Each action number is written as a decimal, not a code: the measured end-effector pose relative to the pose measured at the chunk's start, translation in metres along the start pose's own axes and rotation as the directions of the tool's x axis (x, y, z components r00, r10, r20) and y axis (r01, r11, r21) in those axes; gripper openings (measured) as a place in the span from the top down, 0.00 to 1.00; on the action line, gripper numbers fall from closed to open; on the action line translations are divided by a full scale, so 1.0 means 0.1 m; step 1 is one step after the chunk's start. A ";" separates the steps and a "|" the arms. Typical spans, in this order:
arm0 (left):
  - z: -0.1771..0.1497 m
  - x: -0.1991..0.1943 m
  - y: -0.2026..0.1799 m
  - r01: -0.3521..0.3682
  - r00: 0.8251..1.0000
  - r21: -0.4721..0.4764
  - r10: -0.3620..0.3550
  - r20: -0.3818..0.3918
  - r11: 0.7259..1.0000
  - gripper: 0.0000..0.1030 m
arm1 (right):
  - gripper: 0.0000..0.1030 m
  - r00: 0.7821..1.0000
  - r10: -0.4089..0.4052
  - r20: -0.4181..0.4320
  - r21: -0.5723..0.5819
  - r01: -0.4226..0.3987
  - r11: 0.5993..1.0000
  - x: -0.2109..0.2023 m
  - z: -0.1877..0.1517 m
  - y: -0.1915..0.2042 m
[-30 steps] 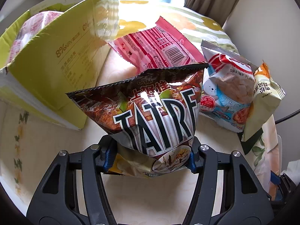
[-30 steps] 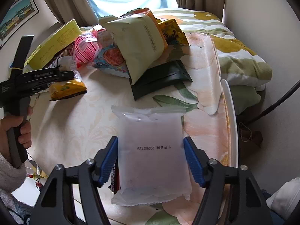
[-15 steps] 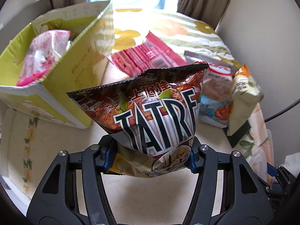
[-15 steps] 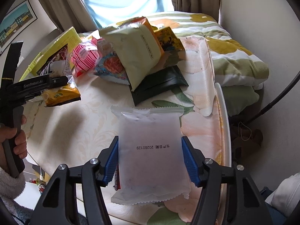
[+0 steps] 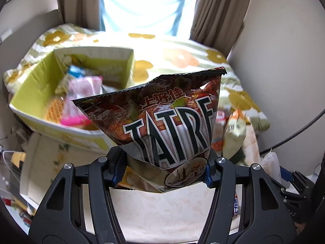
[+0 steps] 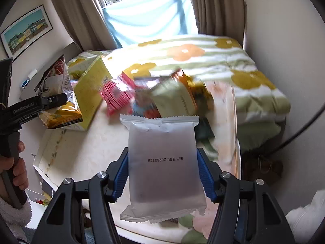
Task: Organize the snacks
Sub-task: 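Carry the TATRE bag and white packet over the yellow box and open both tools, then withdraw both open tools from the box toward the remaining snacks, then grasp the Oishi shrimp flakes bag with the left tool while the right tool grasps the green-orange chips bag, then carry the Oishi bag and green-orange chips bag into the yellow box and open both tools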
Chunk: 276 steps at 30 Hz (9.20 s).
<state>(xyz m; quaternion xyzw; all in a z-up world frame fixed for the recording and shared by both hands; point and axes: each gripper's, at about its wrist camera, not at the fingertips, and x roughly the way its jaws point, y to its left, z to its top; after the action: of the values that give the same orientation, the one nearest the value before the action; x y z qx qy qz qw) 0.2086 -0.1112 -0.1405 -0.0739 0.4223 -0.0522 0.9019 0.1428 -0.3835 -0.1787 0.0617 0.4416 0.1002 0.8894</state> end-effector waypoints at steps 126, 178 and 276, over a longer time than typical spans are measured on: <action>0.06 0.47 -0.50 0.202 0.960 0.151 -0.165 -0.224 0.968 0.00 | 0.09 0.999 -0.026 0.035 -0.079 0.028 0.996 0.03 0.48 0.04; 0.20 2.18 -1.07 0.315 0.843 0.177 -0.189 -0.504 0.932 0.00 | 0.38 0.987 0.058 -0.151 -0.319 -0.104 0.942 1.36 0.51 -0.35; 1.49 0.83 2.61 0.129 0.962 -0.028 -0.132 -0.239 0.991 0.34 | 0.01 0.981 0.136 -0.139 -0.259 -0.169 0.951 1.61 1.44 2.77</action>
<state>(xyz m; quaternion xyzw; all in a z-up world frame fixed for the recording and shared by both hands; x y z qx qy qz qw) 0.3847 0.1459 -0.1555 -0.1001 0.5228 -0.1175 0.8383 0.3185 -0.0794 -0.1612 -0.0321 0.4703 0.2314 0.8510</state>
